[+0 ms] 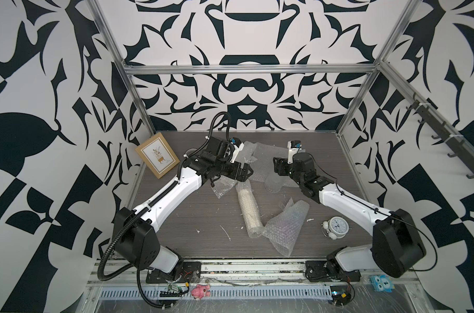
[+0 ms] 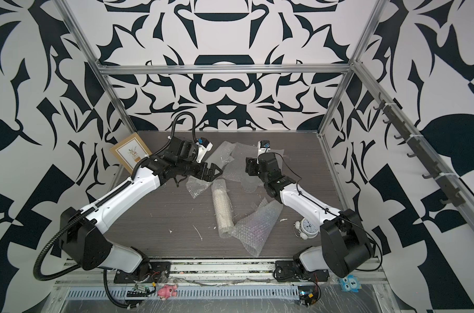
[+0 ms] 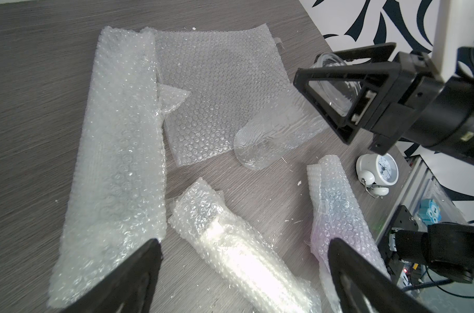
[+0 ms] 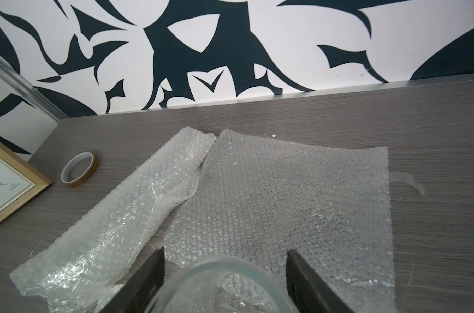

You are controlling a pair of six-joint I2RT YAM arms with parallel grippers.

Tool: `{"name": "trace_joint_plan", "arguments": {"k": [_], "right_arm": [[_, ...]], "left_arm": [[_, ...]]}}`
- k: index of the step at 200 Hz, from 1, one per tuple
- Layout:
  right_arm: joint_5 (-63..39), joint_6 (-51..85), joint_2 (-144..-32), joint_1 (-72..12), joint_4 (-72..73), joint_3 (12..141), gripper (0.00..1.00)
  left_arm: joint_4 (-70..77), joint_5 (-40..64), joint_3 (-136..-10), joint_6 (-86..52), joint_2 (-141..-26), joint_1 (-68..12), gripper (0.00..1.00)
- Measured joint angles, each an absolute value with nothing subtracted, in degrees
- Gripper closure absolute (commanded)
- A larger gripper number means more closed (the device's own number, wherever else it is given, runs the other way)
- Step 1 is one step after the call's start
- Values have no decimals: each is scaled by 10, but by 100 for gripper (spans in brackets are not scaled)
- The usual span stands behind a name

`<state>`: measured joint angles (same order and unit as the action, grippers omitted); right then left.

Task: Unwrap the vase from the bubble wrap
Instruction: Pick up the vase from the bubble wrap.

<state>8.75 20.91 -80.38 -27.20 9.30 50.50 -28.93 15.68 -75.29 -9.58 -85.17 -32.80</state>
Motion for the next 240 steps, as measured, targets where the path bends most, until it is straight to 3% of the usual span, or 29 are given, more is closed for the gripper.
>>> {"name": "trace_joint_plan", "arguments": {"k": [37,96,240], "right_arm": [[88,208,-811,-281,98,505,29],[107,189,-814,-287,111,507,50],[141,165,-783,-303,25,542,57]], "left_arm": [[-289,157,-753,-96,-852,-328,1],[-289,157,-753,-96,-852,-328,1],[-289,157,-753,-96,-852,-328,1]]}}
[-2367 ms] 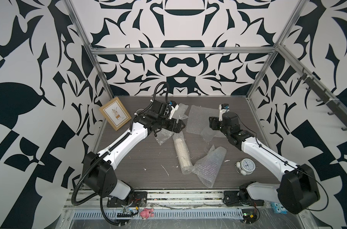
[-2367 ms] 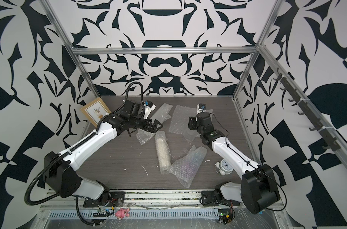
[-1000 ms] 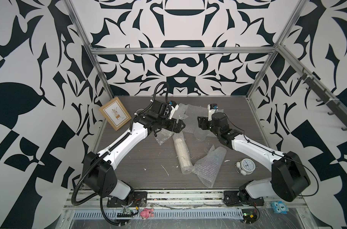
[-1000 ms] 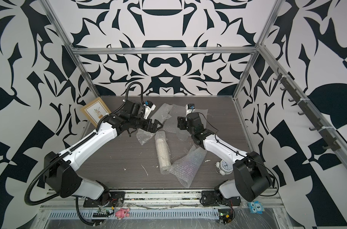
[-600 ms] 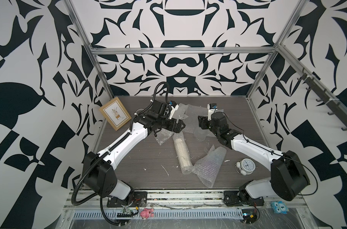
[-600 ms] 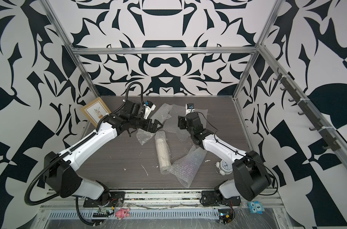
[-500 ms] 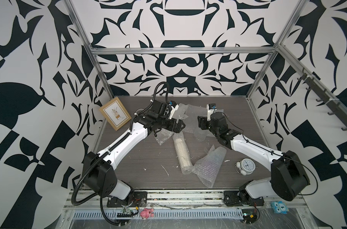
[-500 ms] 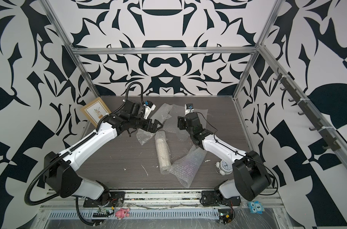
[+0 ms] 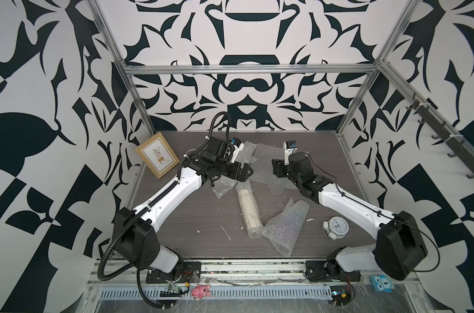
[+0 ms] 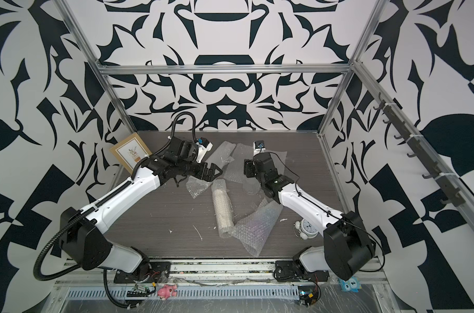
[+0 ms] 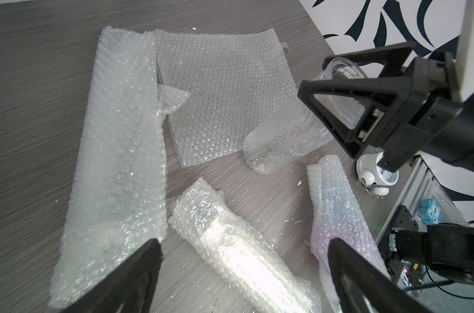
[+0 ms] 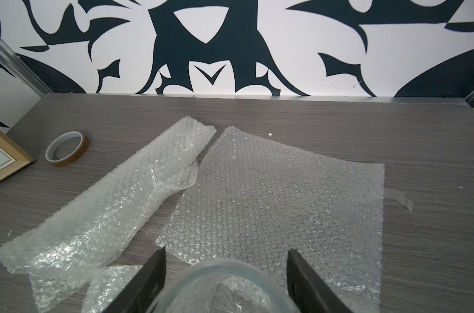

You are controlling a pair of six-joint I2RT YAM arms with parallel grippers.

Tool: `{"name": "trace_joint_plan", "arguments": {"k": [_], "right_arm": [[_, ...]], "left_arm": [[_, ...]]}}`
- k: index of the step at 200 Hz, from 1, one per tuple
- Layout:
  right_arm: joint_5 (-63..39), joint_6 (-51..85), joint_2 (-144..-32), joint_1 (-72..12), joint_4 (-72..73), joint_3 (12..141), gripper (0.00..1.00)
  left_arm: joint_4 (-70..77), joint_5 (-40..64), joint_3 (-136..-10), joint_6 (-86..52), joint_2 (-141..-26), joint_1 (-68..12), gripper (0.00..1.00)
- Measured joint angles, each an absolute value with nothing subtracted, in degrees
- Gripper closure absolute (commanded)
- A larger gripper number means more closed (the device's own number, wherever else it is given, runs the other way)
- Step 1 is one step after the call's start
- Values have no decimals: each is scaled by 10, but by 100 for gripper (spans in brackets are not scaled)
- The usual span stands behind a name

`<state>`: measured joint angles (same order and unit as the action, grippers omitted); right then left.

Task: Unwrap the vase from the bubble wrap
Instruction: Pick up the vase from the bubble wrap, then place the vase at the corner of the board.

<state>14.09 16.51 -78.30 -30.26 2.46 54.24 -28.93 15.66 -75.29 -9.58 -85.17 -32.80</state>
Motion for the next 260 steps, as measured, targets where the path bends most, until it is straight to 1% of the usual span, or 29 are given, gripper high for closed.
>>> {"name": "trace_joint_plan", "arguments": {"k": [121,188,223,260], "right_arm": [[154,160,-784,-303,-15,627,57],[164,148,-825,-298,-42,675,57],[156,147,-854,-282,-62,698,57],[136,146,-861,-243,-69,710,57]], "left_arm": [[-289,156,-753,-96,-852,-328,1],[-289,156,-753,-96,-852,-328,1],[-289,156,-753,-96,-852,-328,1],[-289,156,-753,-95,-852,-328,1]]}}
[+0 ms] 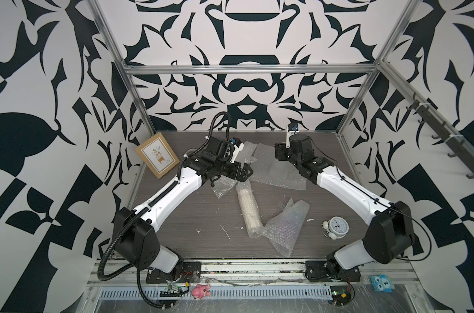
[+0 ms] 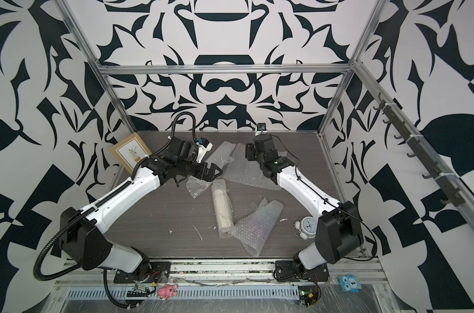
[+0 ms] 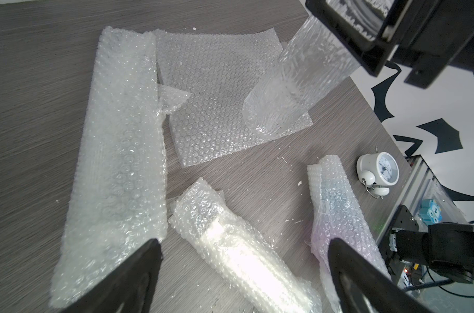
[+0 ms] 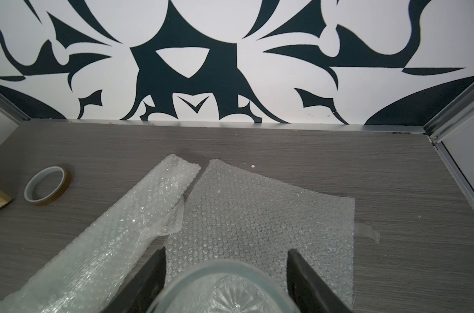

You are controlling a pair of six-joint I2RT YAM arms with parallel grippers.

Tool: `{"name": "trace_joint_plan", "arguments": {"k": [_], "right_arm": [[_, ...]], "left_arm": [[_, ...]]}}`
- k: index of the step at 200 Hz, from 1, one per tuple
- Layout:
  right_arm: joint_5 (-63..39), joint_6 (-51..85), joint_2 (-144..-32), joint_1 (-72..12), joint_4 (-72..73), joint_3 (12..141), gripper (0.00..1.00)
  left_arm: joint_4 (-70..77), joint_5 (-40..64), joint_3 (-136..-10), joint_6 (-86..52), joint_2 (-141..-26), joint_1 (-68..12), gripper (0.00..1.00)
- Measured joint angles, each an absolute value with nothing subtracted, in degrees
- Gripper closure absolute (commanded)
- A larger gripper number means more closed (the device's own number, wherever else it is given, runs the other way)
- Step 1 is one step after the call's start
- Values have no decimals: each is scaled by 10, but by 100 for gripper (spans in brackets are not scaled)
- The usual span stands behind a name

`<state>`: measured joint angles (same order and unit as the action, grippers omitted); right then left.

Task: Unwrap the vase from the bubble wrap
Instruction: Place the vase at the corner of the board.

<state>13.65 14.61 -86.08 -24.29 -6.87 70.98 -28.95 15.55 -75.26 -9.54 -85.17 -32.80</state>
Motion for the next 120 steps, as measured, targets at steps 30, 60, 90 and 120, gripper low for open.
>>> {"name": "trace_joint_plan", "arguments": {"k": [30,60,90,120], "right_arm": [[121,146,-861,-200,-73,724,57],[97,140,-861,-150,-75,733,57],[73,133,-863,-96,-75,736,57],[55,131,-879,-44,-73,748,57]], "left_arm": [[-289,155,-753,-95,-852,-328,1],[-289,154,-753,-95,-852,-328,1],[-289,155,-753,-96,-852,-328,1],[-289,155,-753,-96,-854,-328,1]]}}
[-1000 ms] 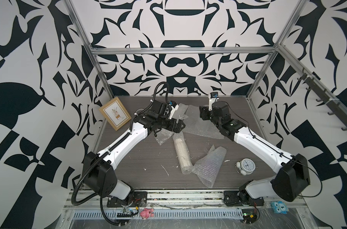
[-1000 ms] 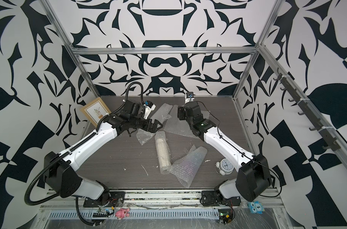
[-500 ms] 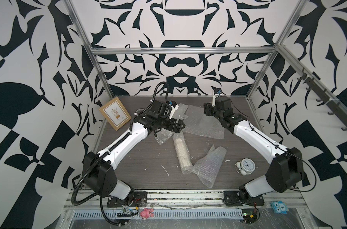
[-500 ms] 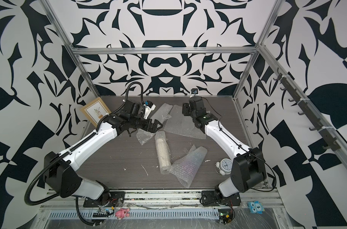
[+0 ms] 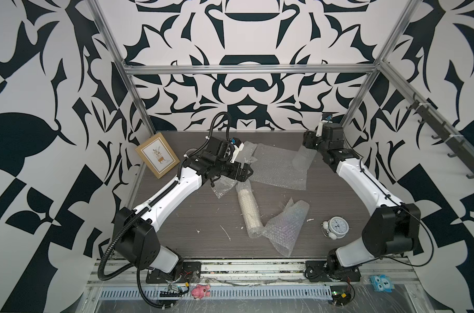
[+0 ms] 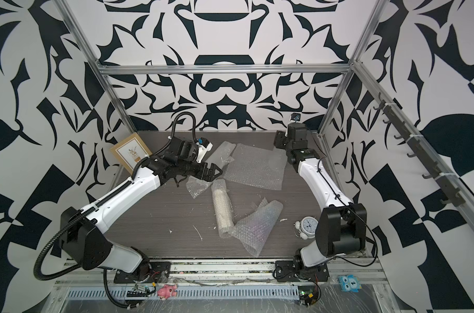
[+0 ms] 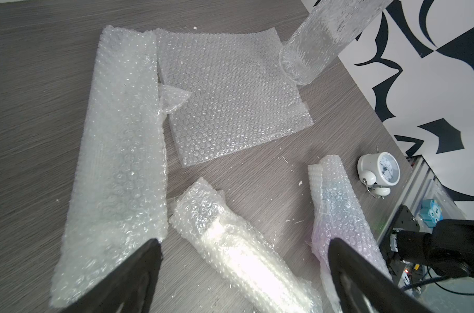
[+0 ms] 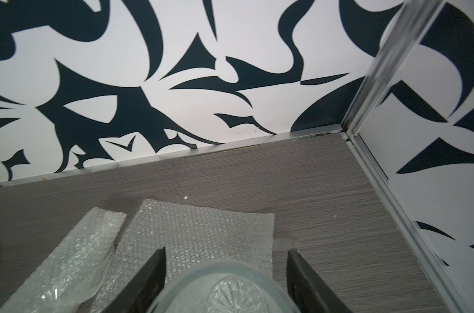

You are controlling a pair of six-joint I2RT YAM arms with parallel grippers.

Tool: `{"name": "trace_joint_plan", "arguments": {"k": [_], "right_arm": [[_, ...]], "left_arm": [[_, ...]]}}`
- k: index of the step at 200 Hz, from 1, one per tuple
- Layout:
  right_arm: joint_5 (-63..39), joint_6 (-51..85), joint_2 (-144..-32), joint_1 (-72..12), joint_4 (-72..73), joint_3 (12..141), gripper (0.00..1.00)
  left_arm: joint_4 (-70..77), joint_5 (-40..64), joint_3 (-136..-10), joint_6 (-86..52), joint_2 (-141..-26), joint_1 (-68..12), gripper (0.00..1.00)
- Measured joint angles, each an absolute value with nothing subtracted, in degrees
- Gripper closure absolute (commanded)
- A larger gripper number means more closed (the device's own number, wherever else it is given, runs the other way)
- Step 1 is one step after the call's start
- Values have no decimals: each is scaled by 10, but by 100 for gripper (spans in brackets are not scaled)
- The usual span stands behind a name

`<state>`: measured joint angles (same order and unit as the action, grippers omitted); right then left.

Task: Unwrap the vase from the bubble wrap
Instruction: Place the vase at the corner of the board.

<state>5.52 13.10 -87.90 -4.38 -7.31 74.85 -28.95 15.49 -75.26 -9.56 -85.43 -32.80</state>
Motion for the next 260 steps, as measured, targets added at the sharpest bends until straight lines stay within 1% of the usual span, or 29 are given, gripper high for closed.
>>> {"name": "trace_joint_plan", "arguments": {"k": [66,133,176,210,238,250,260], "right_arm": [[44,125,-965,30,-44,797,57],[37,124,-1084,86,-20,903,58],[42,117,-1162,105,-10,985,58],[45,107,-1210,105,-6,1021,58],[50,94,-1229,105,8,1034,54],[51,90,-1230,105,10,1034,48],[52,86,-1230,105,10,1034,46]], "left_arm": [[-290,155,-753,-95,-871,-328,1],[-290,157,-753,-95,-891,-328,1],[-295,160,-758,-95,-902,-328,1],[-296,163,-765,-95,-908,-328,1],[-296,166,-768,-95,-919,-328,0],[-297,167,-769,-95,-924,-328,1],[-298,168,-769,-95,-927,-328,1]]}}
